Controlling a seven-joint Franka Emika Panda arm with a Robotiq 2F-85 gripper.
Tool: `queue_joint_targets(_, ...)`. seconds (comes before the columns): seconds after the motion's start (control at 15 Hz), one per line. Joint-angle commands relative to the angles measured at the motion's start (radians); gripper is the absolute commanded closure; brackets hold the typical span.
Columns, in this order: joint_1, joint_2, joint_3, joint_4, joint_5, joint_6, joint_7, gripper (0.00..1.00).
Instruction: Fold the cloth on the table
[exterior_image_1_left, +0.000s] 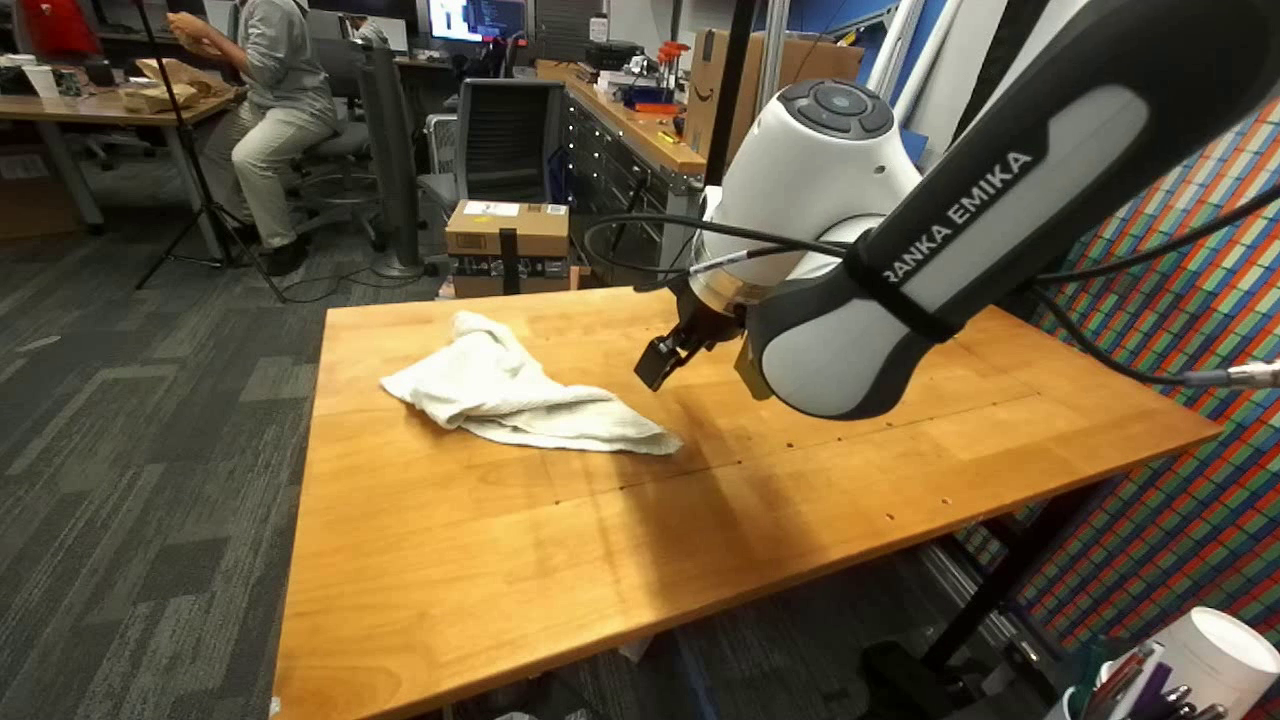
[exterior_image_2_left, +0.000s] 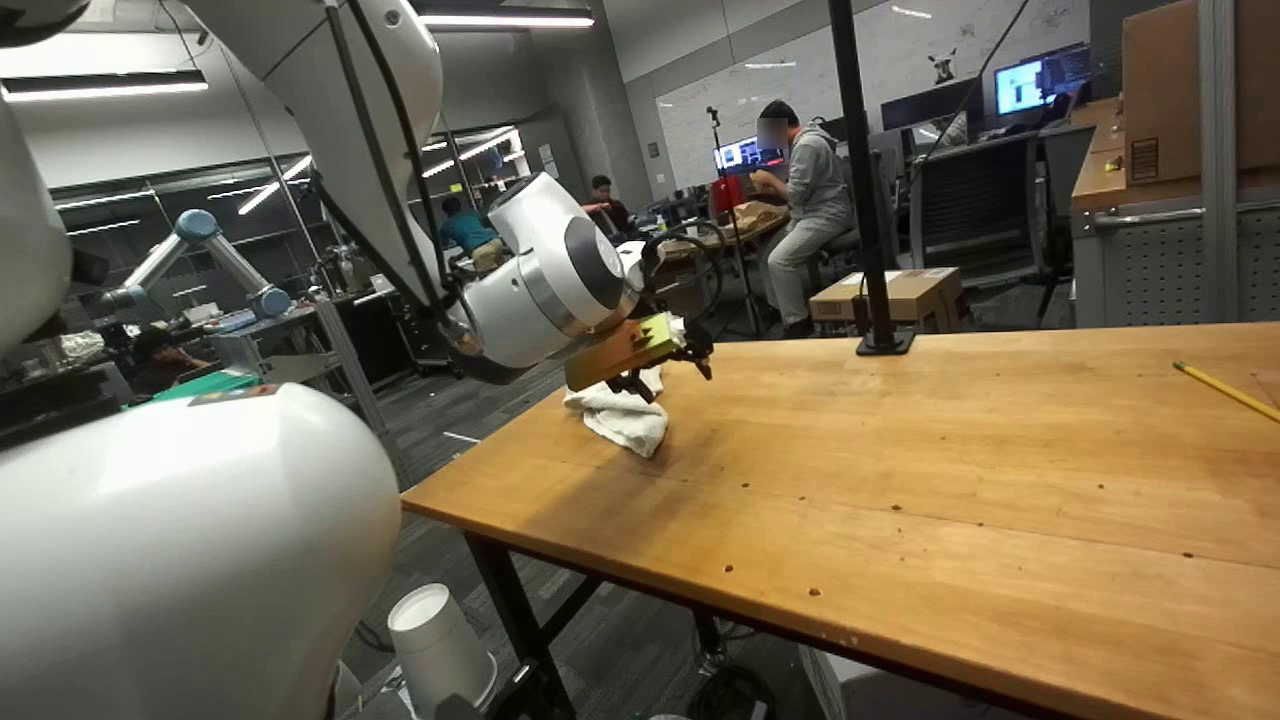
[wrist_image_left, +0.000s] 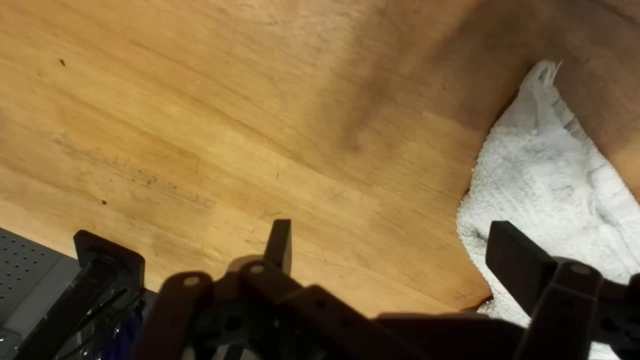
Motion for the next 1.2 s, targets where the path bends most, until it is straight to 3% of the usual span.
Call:
queue_joint_targets(0.0,0.141,-0.051,-0.129,-0.050,-0.076,-0.041,0.110,0.00)
queue_joint_targets(0.27,0.257,-0.061,-0.206,-0.085,-0.127,-0.076,0.203,0.00)
queue_joint_targets(0.6,0.345,-0.086,-0.238,-0.117,-0.145,-0.121,0.276,0.00)
queue_joint_targets(0.87,0.373,-0.109,-0.238,-0.134,-0.139,-0.142,0.294,0.00)
queue_joint_targets(1.13,0.347,-0.112,-0.218,-0.150,-0.118,-0.103,0.262,0.00)
